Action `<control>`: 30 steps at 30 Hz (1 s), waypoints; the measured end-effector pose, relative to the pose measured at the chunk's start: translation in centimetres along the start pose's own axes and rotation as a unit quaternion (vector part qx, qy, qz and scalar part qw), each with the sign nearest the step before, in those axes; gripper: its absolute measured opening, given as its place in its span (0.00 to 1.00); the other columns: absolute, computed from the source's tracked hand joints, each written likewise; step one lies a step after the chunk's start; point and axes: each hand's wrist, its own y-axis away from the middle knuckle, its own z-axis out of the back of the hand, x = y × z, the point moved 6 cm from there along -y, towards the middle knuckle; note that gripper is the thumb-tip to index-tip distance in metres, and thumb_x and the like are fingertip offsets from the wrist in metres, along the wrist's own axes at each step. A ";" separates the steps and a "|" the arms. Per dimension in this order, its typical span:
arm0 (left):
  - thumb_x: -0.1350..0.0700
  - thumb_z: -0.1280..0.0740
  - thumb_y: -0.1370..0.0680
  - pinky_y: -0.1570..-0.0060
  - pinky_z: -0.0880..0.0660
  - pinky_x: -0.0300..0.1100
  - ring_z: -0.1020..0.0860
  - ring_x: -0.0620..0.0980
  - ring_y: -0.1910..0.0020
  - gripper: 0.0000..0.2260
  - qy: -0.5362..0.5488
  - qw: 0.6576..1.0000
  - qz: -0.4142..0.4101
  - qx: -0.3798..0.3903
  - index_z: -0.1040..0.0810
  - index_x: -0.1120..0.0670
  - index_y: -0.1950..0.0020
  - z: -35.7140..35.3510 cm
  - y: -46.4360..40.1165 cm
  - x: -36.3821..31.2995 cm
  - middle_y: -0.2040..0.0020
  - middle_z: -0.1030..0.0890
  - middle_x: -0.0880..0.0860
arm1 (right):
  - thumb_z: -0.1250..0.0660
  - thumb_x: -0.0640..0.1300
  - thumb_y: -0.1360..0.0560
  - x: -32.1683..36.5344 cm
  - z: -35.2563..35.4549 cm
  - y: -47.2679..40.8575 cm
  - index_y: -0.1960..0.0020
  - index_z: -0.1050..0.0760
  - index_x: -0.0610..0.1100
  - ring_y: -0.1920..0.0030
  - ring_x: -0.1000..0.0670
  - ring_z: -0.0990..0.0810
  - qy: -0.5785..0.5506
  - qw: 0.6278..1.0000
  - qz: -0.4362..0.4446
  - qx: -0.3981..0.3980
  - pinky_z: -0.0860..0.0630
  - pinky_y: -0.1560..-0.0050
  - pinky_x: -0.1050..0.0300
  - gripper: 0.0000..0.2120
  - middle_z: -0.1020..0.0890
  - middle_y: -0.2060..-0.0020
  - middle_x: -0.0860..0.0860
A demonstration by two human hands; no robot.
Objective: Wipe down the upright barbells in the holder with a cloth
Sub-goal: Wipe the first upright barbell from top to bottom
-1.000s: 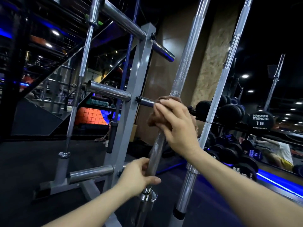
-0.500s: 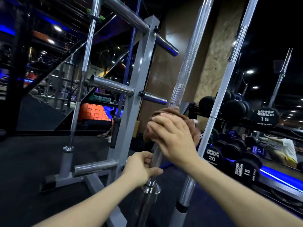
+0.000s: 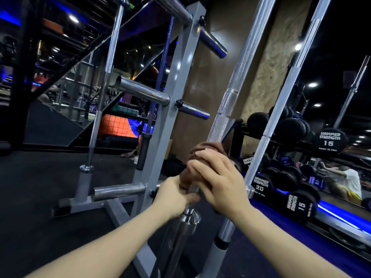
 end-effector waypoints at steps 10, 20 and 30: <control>0.54 0.22 0.33 0.53 0.24 0.35 0.21 0.45 0.57 0.19 0.009 1.000 -0.008 -0.014 0.21 0.53 0.44 0.0 0.6 1.7 0.53 0.18 0.50 | 0.31 0.44 0.27 -4.4 3.3 -6.4 0.40 0.22 0.43 0.37 0.42 0.27 0.024 0.995 -0.064 -0.077 0.33 0.33 0.43 0.15 0.23 0.39 0.46; 0.52 0.28 0.26 0.60 0.33 0.19 0.25 0.34 0.56 0.14 -0.073 0.997 -0.024 -0.031 0.23 0.52 0.42 0.4 2.6 3.3 0.52 0.21 0.43 | 0.32 0.45 0.25 1.0 -0.5 -0.4 0.44 0.20 0.42 0.39 0.45 0.27 0.026 0.998 0.055 0.019 0.30 0.36 0.46 0.11 0.21 0.43 0.45; 0.49 0.26 0.29 0.54 0.29 0.24 0.22 0.38 0.51 0.13 -0.074 0.997 -0.009 -0.017 0.22 0.50 0.48 0.5 2.2 4.4 0.51 0.20 0.43 | 0.33 0.43 0.28 -1.5 0.9 -3.3 0.41 0.21 0.40 0.38 0.43 0.29 0.067 0.994 -0.043 -0.071 0.31 0.35 0.48 0.16 0.22 0.42 0.43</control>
